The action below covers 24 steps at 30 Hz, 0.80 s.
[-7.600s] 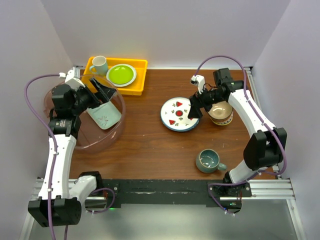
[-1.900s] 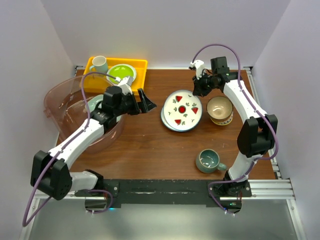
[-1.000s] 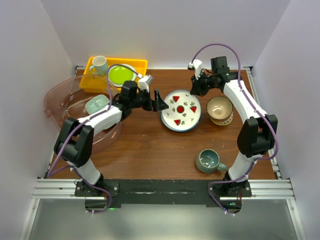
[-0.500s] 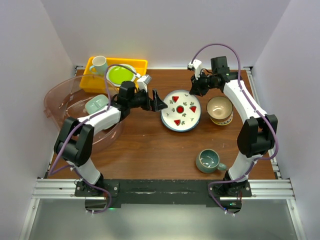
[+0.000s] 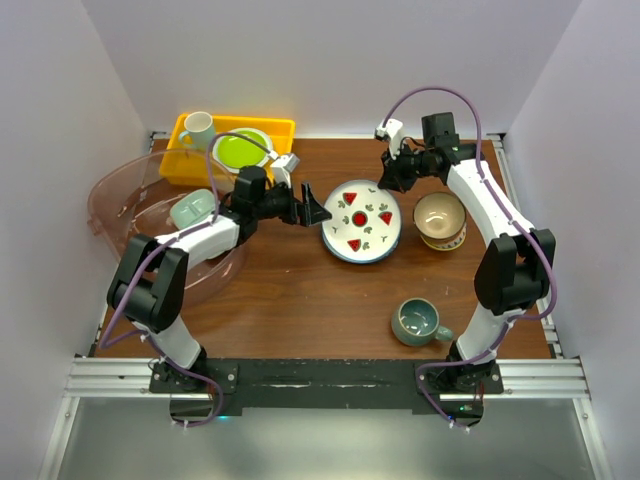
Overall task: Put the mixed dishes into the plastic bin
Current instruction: Pick up the plate at the center of the board.
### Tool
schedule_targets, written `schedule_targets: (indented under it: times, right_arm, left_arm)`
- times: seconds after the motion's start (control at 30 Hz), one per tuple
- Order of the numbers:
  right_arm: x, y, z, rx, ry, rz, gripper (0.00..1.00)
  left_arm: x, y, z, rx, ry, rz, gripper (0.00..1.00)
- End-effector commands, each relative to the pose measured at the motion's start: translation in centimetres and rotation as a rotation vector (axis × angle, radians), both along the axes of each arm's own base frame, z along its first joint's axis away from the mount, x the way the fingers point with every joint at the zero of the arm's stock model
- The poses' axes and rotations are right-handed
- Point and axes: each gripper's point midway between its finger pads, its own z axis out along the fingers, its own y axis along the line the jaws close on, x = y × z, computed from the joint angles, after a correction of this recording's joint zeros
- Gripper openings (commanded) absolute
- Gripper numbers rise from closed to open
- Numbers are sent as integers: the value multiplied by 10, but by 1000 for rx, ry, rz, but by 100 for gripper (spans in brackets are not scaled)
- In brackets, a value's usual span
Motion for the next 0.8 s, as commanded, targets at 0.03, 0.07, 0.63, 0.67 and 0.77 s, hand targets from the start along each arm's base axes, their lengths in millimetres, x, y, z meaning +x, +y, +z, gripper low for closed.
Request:
schedule_targets:
  times: [0.03,0.07,0.63,0.67,0.77]
  right_arm:
    - [-5,11,60,74,-143,60,0]
    - [-6,12,60,75,-143,62,0]
    - [-9,14,60,72,-140,75,0]
    - [-9,14,59,70,-136,76,0]
    - [-9,14,60,72,-140,79,0]
  left_arm:
    - [4,2,30,-32,-138,-21,100]
    - [4,2,30,-31,-142,-22,100]
    - [3,3,35,-31,-223,-41,100]
    - [3,3,36,-33,-226,-46,100]
    - [1,2,38,-42,-237,-60,100]
